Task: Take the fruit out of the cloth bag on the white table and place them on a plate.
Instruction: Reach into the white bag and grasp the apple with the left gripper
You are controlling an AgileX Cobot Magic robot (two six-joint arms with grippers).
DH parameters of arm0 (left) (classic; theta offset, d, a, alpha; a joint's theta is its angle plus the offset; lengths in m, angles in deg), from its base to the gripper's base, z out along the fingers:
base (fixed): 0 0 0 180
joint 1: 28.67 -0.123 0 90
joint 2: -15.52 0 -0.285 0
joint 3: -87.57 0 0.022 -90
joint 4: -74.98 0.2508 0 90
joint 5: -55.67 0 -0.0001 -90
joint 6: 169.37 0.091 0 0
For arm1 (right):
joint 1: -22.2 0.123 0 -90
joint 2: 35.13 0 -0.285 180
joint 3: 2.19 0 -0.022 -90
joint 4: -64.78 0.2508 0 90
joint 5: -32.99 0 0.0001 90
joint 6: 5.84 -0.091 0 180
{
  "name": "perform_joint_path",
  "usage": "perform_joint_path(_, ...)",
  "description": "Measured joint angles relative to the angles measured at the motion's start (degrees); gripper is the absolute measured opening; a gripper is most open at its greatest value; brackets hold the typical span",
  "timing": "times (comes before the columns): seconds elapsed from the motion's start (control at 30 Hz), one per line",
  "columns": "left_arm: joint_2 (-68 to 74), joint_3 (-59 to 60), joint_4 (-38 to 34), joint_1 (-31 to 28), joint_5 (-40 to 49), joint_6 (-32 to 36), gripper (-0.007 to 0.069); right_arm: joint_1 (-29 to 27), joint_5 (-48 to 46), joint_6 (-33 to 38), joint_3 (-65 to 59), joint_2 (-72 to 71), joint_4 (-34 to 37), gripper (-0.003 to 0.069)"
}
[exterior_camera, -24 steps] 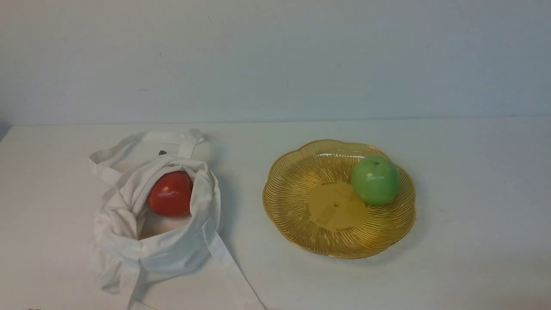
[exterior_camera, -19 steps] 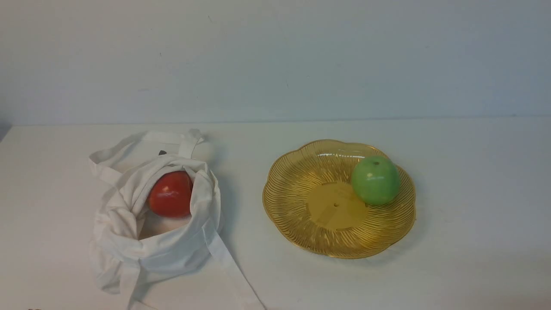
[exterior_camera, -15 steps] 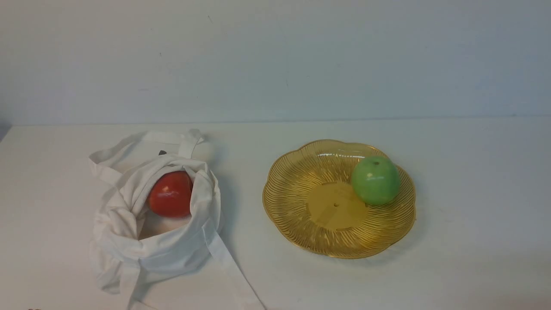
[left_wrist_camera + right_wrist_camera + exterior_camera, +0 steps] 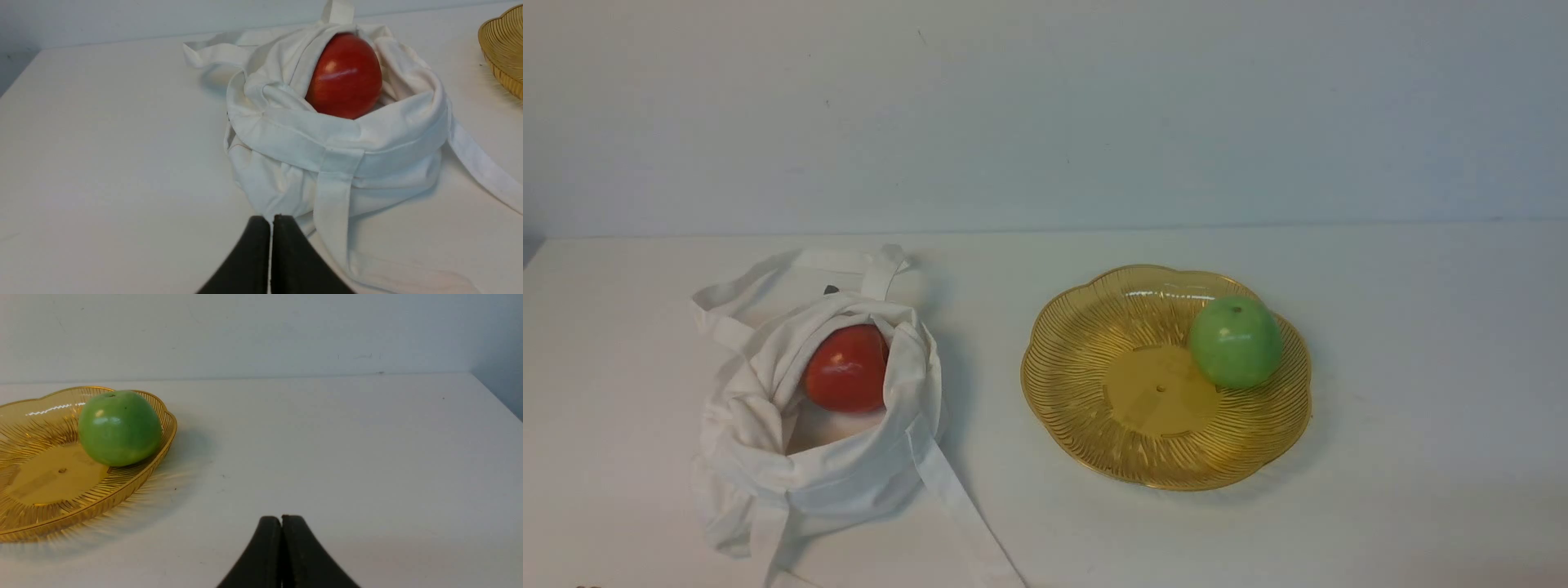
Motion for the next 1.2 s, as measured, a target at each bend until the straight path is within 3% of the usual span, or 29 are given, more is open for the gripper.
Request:
perform_joint_path(0.43, 0.0, 0.0, 0.0, 0.0, -0.6, -1.0, -0.0008, 0.0, 0.0, 0.0, 0.0, 0.0, 0.0, -0.0015)
perform_joint_path(0.67, 0.0, 0.1, -22.0, 0.0, -10.6, -12.1, -0.0008, 0.0, 0.0, 0.0, 0.0, 0.0, 0.0, -0.0015)
perform_joint_path(0.73, 0.0, 0.1, -28.7, 0.0, -14.9, -13.1, -0.0008, 0.0, 0.0, 0.0, 0.0, 0.0, 0.0, -0.0015)
perform_joint_path(0.77, 0.0, 0.1, -28.7, 0.0, -15.3, -13.1, -0.0008, 0.0, 0.0, 0.0, 0.0, 0.0, 0.0, -0.0015)
perform_joint_path(0.8, 0.0, 0.1, -34.1, 0.0, -19.7, -13.5, -0.0008, 0.0, 0.0, 0.0, 0.0, 0.0, 0.0, -0.0015)
perform_joint_path(0.97, 0.0, -1.1, -43.3, 0.0, -33.7, -13.6, -0.0008, 0.0, 0.0, 0.0, 0.0, 0.0, 0.0, -0.0015)
perform_joint_path(1.07, 0.0, -5.6, -42.8, 0.0, -34.1, -11.5, -0.0008, 0.0, 0.0, 0.0, 0.0, 0.0, 0.0, -0.0015)
perform_joint_path(1.2, 4.9, -21.5, -35.5, 0.0, -22.3, -2.6, -0.0008, 0.0, 0.0, 0.0, 0.0, 0.0, 0.0, -0.0015)
